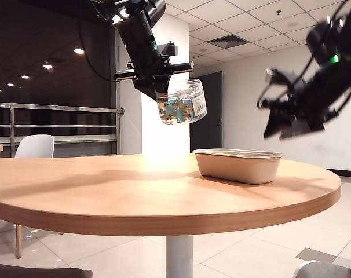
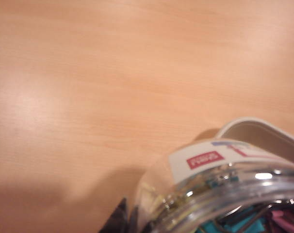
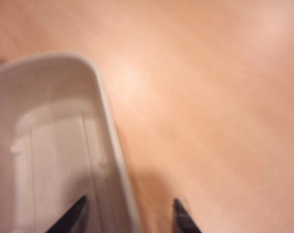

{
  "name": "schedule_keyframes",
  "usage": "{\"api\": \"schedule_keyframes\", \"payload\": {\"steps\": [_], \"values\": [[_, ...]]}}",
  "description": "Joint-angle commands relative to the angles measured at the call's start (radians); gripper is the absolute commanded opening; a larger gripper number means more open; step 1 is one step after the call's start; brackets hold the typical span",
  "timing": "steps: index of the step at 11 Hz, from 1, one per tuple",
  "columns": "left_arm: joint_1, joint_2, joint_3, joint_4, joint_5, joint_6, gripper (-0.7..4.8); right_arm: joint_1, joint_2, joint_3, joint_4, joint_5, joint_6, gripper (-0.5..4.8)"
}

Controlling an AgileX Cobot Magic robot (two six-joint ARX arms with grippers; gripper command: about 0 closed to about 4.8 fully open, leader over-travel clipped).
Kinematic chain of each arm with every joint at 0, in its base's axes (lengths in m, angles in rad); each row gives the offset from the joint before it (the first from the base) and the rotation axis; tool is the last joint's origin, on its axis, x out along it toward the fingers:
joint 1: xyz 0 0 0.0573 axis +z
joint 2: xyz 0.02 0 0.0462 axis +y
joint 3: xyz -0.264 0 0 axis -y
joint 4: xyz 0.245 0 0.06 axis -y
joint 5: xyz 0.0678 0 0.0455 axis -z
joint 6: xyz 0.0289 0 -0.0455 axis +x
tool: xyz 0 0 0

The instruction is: Pick up the box filled with clips, pour some clips from it into the rectangular paper box, and then put the clip box back on the table.

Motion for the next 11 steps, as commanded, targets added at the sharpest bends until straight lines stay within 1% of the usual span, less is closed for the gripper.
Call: {"api": "schedule_keyframes", "payload": {"steps": [1,2,5,6,7,9,10,11], "values": [[-0.002,-0.015,0.009,0.018,0.005,-0.001,-0.06,-0.003,0.029,0.002,0.005,-0.035,0.000,2.21],[-0.002,-0.015,0.009,0.019,0.005,-0.001,-0.06,-0.003,0.035,0.002,0.005,-0.053,0.000,2.21],[-0.002,-0.015,0.009,0.020,0.005,-0.001,-0.06,0.003,0.059,0.001,0.004,-0.062,0.016,2.21],[-0.002,-0.015,0.009,0.020,0.005,-0.001,-0.06,0.003,0.068,0.001,0.002,-0.090,0.016,2.19],[-0.002,-0.015,0.009,0.020,0.005,0.000,-0.06,0.005,0.075,0.001,0.002,-0.111,0.016,2.07],[-0.002,-0.015,0.009,0.020,0.005,-0.001,-0.06,0.016,0.080,0.001,-0.001,-0.123,0.016,2.05],[-0.002,-0.015,0.009,0.020,0.005,-0.001,-0.06,0.035,0.084,0.002,-0.002,-0.134,0.015,1.69],[-0.002,-0.015,0.009,0.020,0.005,-0.001,-0.06,0.041,0.084,0.001,-0.001,-0.135,0.014,1.44]]}}
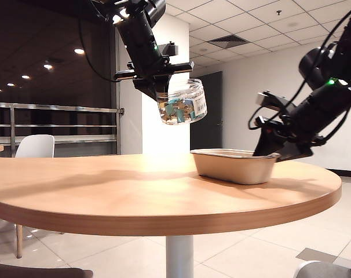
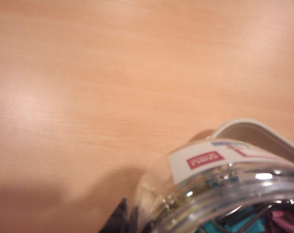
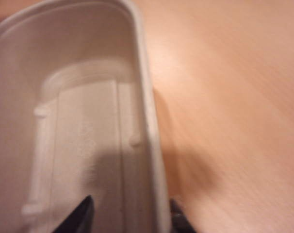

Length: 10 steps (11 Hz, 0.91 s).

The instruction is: Pick up the box filled with clips, pour some clips from it into the rectangular paper box, and then put the clip box back on the table.

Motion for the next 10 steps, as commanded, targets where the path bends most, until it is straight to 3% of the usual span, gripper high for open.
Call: {"api": "schedule_keyframes", "payload": {"steps": [1,3,10], "values": [[-0.001,-0.015,0.009,0.021,0.004,-0.001,-0.06,0.033,0.000,0.002,0.005,-0.015,-0.005,0.85],[-0.001,-0.015,0.009,0.020,0.004,-0.001,-0.06,0.054,0.000,0.002,0.005,-0.018,-0.008,0.41],[0.006,-0.031,0.009,0.006,0.001,0.000,-0.06,0.167,-0.001,0.003,-0.002,-0.027,-0.018,0.20]]}}
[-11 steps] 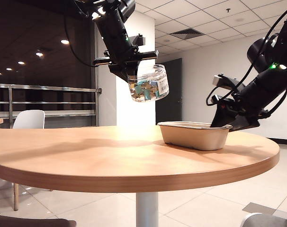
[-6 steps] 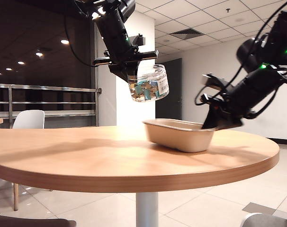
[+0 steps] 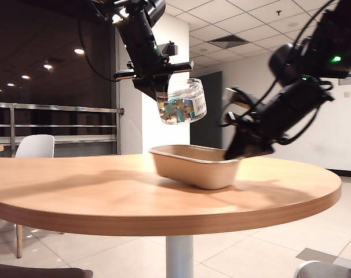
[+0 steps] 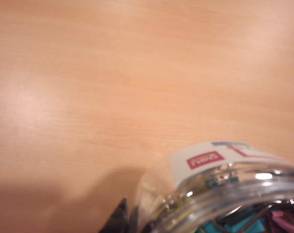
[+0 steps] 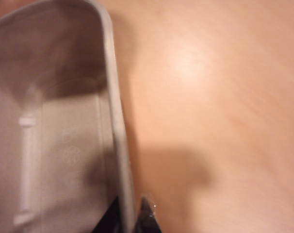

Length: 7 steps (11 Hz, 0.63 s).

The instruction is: Pick up the box filled with clips, pour some clips from it into the rectangular paper box, and then put the clip box back on the table.

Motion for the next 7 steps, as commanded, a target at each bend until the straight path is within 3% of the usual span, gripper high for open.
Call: {"api": "schedule_keyframes", "payload": {"steps": [1,2,4,7], "values": [[0.007,-0.028,0.009,0.006,-0.001,0.003,-0.06,0.041,-0.002,0.001,-0.016,-0.003,-0.013,0.21],[0.014,-0.032,0.009,-0.002,0.000,0.006,-0.06,0.051,-0.005,0.001,-0.025,-0.006,-0.013,0.36],[0.024,-0.033,0.009,-0.018,-0.006,0.027,-0.06,0.055,-0.011,0.001,-0.034,-0.026,-0.012,1.54],[0.034,-0.033,0.009,-0.046,-0.008,0.028,-0.06,0.055,-0.045,0.001,-0.033,-0.033,0.010,1.94]]}}
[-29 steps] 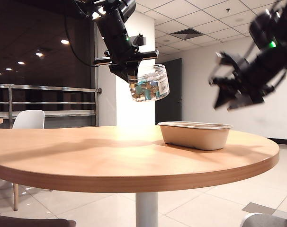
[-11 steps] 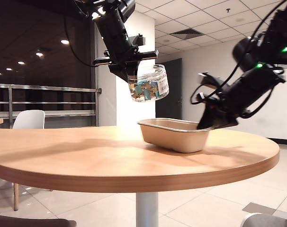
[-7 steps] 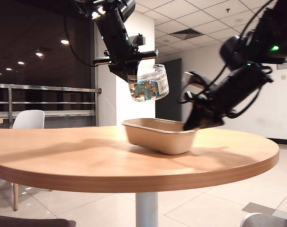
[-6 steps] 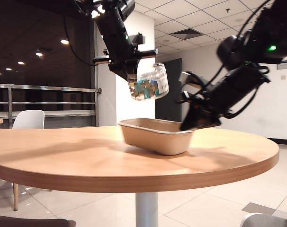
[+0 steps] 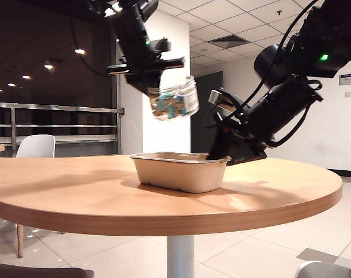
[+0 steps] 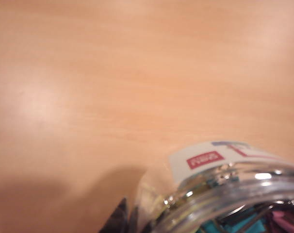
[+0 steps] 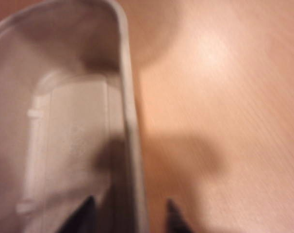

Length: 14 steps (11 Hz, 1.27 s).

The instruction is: Pick up the box filled with clips, pour some clips from it into the rectangular paper box, and then put the clip box back on the table.

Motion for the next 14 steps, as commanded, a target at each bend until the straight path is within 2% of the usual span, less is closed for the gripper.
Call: {"api": "schedule_keyframes", "payload": {"steps": [1,6,9,11,12,14], "values": [[0.008,-0.011,0.008,-0.008,-0.018,0.012,-0.06,-0.001,-0.060,0.005,0.022,-0.011,0.013,2.00],[0.008,-0.010,0.006,-0.009,-0.020,0.030,-0.06,-0.002,-0.144,0.005,0.027,0.004,0.014,1.99],[0.008,-0.009,0.006,-0.006,-0.041,0.039,-0.06,-0.003,-0.204,0.005,0.046,0.095,0.013,1.98],[0.006,-0.009,0.006,-0.006,-0.038,0.067,-0.06,-0.009,-0.232,0.006,0.086,0.115,0.014,1.98],[-0.008,-0.010,-0.018,0.089,-0.016,0.089,-0.06,-0.016,-0.236,0.023,0.107,0.138,0.013,1.98],[-0.011,-0.010,-0.020,0.114,0.000,0.090,-0.06,-0.022,-0.236,0.024,0.108,0.138,0.013,1.98]]}}
